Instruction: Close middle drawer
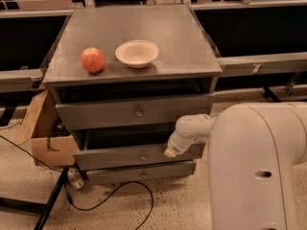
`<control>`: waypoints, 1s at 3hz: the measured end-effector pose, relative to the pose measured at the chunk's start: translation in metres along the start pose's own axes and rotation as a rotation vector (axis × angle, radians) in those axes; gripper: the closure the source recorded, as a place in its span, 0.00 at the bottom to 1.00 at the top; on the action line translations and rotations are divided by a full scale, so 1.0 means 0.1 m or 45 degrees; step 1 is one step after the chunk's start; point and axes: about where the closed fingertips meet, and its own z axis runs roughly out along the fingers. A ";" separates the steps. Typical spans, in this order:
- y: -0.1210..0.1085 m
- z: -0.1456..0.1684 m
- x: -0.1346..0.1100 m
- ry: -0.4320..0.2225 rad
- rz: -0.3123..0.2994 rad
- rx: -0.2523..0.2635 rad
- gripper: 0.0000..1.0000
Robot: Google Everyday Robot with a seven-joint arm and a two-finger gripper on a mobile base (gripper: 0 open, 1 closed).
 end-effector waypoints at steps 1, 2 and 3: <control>-0.18 -0.07 -0.13 -0.024 0.000 0.042 0.95; -0.16 -0.10 -0.12 -0.024 0.000 0.042 1.00; -0.14 -0.11 -0.12 -0.025 0.003 0.044 1.00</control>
Offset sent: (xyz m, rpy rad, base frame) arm 0.2362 0.0049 0.1359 0.0574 -0.4181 -0.1618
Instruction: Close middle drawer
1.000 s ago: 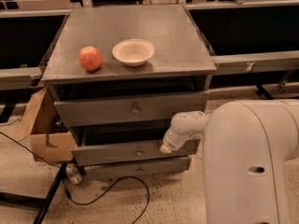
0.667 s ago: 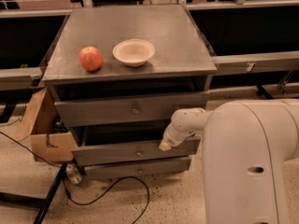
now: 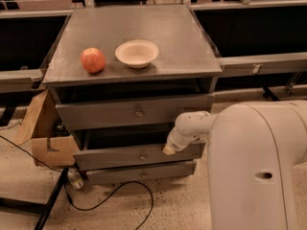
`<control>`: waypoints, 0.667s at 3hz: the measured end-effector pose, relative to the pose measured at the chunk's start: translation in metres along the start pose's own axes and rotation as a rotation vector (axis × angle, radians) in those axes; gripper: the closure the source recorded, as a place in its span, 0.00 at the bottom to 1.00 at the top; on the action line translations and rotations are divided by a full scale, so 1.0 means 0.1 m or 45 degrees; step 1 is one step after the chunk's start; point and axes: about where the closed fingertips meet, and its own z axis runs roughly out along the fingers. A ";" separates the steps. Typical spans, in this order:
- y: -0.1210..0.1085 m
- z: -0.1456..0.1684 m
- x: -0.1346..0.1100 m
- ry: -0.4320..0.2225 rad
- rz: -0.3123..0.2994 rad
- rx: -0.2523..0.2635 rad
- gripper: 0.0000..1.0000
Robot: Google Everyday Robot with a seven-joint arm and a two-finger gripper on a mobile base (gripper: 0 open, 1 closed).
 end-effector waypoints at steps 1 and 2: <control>-0.05 -0.01 -0.04 -0.009 0.003 0.013 0.74; -0.04 -0.02 -0.04 -0.012 0.004 0.017 0.50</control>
Offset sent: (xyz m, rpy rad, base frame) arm 0.2128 0.0046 0.0778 0.0927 -0.2989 -0.1567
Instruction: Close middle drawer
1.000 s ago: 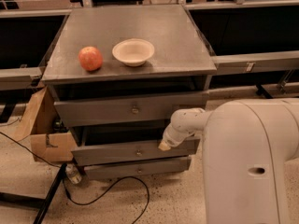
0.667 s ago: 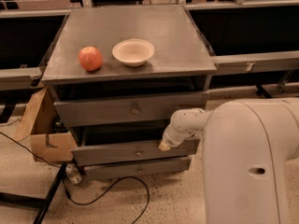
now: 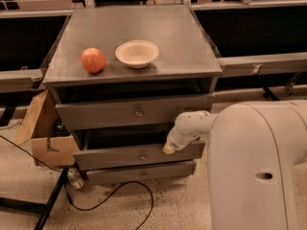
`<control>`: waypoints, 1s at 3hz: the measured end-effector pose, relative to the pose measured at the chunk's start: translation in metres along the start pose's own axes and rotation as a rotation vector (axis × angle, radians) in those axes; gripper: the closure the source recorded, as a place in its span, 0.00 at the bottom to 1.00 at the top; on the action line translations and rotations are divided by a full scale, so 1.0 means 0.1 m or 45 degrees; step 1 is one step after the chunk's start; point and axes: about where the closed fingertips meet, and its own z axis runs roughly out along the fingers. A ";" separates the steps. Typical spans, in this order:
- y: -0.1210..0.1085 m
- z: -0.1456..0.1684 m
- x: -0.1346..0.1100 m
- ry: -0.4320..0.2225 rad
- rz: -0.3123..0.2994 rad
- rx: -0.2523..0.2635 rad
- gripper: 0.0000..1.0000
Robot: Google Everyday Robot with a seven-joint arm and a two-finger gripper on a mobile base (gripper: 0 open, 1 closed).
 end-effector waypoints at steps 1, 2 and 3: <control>-0.06 0.00 -0.04 -0.011 0.005 0.014 0.28; 0.01 -0.02 -0.01 -0.009 0.005 0.012 0.03; 0.06 -0.03 0.02 -0.009 0.005 0.012 0.00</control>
Offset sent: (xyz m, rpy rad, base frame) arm 0.1885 0.0073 0.0534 0.1061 -0.2454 -0.1333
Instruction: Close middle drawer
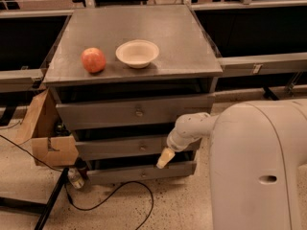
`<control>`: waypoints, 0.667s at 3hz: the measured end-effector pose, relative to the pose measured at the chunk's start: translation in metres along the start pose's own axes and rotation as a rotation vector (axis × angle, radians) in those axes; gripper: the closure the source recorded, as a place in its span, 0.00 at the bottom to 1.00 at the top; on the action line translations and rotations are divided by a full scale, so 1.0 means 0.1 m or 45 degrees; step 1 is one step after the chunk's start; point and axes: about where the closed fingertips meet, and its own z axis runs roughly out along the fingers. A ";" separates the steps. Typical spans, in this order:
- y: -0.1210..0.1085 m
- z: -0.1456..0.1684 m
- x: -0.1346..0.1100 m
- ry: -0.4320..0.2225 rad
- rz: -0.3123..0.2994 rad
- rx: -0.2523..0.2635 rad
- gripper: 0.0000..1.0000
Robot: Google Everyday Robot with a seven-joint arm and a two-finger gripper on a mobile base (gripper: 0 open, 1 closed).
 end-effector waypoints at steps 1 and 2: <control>-0.18 0.16 0.01 -0.010 0.035 0.008 0.00; -0.48 0.16 -0.18 -0.070 0.058 0.070 0.00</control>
Offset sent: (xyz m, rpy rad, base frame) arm 0.1741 0.0021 0.0451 0.1176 -0.2252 -0.1344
